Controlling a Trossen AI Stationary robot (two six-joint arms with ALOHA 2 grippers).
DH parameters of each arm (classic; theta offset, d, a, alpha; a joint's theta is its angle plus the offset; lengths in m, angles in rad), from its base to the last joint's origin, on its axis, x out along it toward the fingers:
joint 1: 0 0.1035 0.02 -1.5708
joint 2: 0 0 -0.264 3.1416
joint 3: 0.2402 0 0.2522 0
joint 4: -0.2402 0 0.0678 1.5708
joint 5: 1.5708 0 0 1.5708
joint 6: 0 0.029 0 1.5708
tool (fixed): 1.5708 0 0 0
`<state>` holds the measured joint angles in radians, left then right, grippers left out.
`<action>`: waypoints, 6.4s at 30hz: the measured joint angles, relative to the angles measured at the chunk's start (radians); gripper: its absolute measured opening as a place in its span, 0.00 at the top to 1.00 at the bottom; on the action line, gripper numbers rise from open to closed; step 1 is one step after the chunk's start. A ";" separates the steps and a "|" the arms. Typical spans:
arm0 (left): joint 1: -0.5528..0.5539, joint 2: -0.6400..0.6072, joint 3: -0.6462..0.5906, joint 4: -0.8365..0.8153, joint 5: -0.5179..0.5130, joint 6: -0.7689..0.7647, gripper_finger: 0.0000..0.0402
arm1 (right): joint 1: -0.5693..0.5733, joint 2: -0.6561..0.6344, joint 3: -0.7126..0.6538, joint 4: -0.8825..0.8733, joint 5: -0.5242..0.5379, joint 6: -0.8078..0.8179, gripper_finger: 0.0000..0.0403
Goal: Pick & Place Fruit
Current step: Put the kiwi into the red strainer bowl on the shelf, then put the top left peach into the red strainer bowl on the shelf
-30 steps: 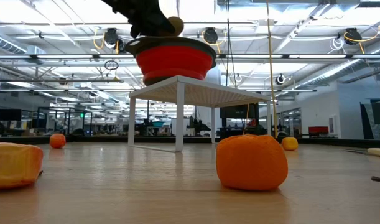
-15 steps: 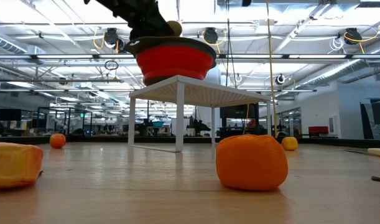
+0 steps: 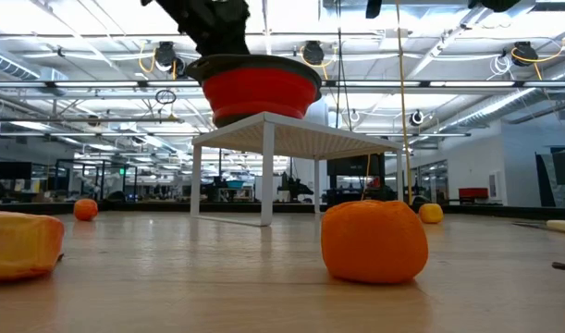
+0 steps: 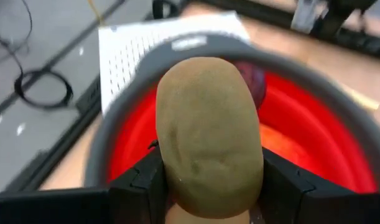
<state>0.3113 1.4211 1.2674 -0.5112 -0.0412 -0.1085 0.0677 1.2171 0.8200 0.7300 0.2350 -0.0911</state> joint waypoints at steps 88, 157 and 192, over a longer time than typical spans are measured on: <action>-0.221 -0.101 0.270 -0.777 0.000 -0.425 0.39 | 0.000 -0.028 0.002 -0.095 -0.055 -0.026 1.00; -0.361 -0.408 -0.484 -0.413 -0.205 -0.770 0.39 | 0.000 -0.028 0.001 -0.084 -0.052 -0.025 1.00; -0.361 -0.408 -0.726 -0.352 -0.342 -1.826 0.39 | 0.000 -0.028 0.001 -0.084 -0.053 -0.025 1.00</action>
<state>-0.0502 1.0130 0.5414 -0.8631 -0.3832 -1.9348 0.0673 1.1889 0.8207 0.6460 0.1825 -0.1165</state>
